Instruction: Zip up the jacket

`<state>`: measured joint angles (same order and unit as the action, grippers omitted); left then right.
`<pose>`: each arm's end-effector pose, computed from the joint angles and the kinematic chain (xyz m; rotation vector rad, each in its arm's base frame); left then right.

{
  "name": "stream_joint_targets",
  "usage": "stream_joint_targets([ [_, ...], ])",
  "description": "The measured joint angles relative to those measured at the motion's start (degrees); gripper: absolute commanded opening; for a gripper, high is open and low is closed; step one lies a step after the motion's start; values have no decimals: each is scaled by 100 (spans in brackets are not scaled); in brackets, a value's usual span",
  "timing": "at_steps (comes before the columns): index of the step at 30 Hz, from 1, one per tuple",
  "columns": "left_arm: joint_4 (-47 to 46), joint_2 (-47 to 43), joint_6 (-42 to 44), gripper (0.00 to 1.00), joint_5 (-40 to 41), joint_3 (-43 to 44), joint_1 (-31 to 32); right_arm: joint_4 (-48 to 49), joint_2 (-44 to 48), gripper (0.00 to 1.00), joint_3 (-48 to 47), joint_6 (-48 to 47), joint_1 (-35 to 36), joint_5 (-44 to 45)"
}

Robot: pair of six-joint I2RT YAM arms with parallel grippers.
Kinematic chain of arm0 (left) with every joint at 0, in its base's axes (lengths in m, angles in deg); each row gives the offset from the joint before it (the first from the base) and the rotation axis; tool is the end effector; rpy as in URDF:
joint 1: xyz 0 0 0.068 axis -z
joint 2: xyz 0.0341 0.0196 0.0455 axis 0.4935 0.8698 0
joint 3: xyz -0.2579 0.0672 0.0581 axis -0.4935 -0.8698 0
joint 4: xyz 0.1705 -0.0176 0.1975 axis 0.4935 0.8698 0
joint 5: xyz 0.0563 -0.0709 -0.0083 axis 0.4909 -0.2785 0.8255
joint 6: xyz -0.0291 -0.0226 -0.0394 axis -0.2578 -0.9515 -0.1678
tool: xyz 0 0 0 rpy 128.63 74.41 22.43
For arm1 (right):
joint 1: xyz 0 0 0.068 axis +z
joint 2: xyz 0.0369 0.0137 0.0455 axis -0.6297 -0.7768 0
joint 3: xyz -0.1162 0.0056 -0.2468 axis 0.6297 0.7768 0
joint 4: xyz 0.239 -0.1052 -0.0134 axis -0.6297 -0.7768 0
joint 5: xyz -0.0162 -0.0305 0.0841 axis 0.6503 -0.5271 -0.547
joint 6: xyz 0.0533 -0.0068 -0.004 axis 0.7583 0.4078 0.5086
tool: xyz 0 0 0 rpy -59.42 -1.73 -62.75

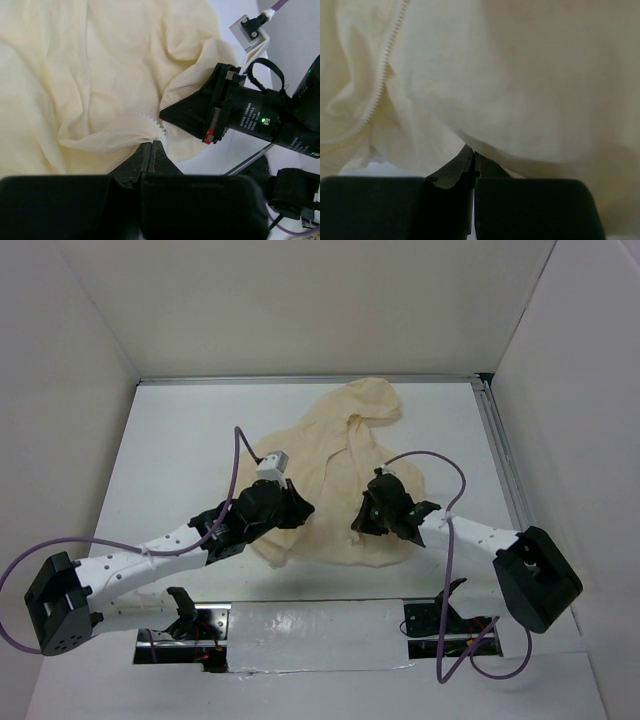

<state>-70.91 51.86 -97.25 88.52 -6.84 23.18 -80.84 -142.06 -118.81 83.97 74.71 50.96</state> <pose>0.1634 -0.1989 0.2796 -0.1750 2.0537 -0.9174 0.1967 0.1424 0.1736 0.1354 2.4999 0.6458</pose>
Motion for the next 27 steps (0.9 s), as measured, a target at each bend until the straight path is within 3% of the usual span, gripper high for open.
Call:
stream_joint_targets([
  [3,258,-17,-157,0,-4,-81,-7,-140,-208,22,15,2,70,149],
  [4,315,-33,-223,0,-4,-90,-7,-153,-256,36,9,-4,85,190],
  [5,365,-50,-249,0,-7,-90,-7,-166,-289,39,4,4,96,229],
  [11,404,-114,-267,0,-9,-90,-7,-286,-260,46,-15,-105,168,297],
  [15,470,-92,-267,0,-9,-90,-7,-439,-149,36,-17,-164,197,326],
  [20,492,-31,-262,0,-9,-90,-9,-758,-131,34,-136,-216,459,494],
  [24,511,-15,-258,0,-7,-87,-7,-1001,-260,43,-363,-251,708,636],
  [27,544,-15,-258,0,-7,-87,-7,-1108,-308,44,-422,-251,837,713],
])
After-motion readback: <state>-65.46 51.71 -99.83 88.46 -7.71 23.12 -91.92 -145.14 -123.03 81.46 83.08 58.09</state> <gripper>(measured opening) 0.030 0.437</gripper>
